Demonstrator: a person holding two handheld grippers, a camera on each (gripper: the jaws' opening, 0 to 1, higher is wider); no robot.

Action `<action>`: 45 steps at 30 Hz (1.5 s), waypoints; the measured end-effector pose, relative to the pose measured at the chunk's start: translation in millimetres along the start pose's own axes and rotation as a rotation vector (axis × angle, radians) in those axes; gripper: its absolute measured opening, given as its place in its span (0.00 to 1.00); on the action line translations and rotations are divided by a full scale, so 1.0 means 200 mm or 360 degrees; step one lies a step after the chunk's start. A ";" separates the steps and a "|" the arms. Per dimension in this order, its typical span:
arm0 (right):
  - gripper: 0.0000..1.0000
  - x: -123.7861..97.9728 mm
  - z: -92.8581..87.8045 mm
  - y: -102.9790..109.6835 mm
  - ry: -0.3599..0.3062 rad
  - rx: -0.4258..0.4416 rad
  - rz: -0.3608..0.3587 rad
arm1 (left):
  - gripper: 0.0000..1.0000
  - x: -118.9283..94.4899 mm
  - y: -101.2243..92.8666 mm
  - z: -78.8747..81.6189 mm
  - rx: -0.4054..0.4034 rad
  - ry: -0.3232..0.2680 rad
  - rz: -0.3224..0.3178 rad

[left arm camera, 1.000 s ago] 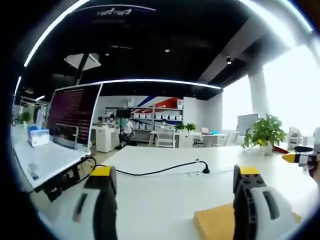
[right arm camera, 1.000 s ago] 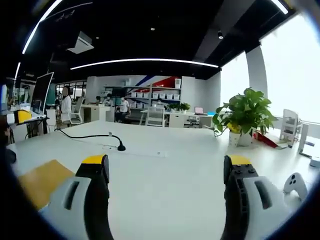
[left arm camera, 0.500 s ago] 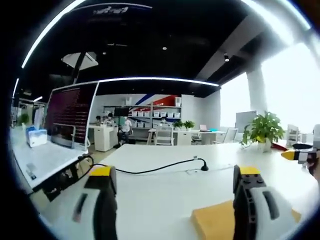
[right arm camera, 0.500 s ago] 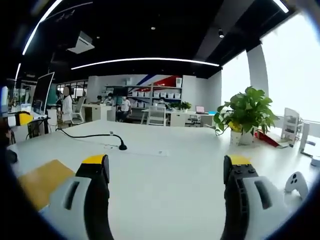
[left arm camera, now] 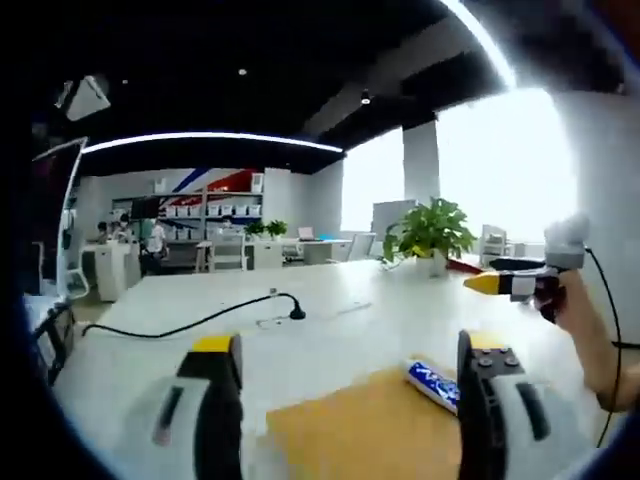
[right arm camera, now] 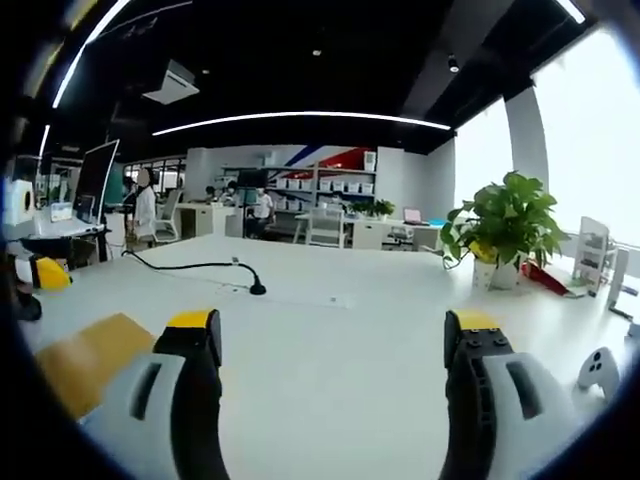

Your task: Pick up the toothpaste unscrew the cap squeeze it onto the small board screw the cap back on and return it to the table

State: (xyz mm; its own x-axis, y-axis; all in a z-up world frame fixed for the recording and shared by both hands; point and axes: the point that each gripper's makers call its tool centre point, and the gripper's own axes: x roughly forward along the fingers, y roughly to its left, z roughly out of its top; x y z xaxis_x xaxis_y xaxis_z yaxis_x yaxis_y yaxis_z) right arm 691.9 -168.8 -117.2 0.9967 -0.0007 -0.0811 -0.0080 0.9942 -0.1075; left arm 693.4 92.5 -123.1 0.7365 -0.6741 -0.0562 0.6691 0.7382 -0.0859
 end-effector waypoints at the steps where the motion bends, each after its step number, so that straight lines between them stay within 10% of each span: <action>1: 0.96 0.00 -0.01 0.01 0.0007 0.0002 0.0012 | 0.89 0.01 -0.01 0.00 -0.0006 0.0002 -0.0020; 17: 0.95 0.04 0.06 0.20 -0.0092 0.0042 0.0329 | 0.79 0.05 -0.40 -0.18 0.0099 0.0196 -0.0555; 36: 0.86 0.05 0.00 0.32 0.0011 0.0029 0.0540 | 0.94 0.02 -0.66 -0.43 0.0075 0.0487 -0.0777; 45: 0.77 0.01 -0.08 0.56 0.0114 0.0204 0.0939 | 0.95 0.03 -0.67 -0.46 0.0022 0.0524 -0.0793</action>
State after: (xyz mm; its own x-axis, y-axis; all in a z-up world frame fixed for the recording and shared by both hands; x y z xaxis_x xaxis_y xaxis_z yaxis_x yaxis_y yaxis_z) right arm 690.8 -59.8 -145.5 0.8192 0.5515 -0.1575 -0.5432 0.8341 0.0958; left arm 598.3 -12.3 -202.9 0.2652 -0.9102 -0.3182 0.9291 0.3295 -0.1681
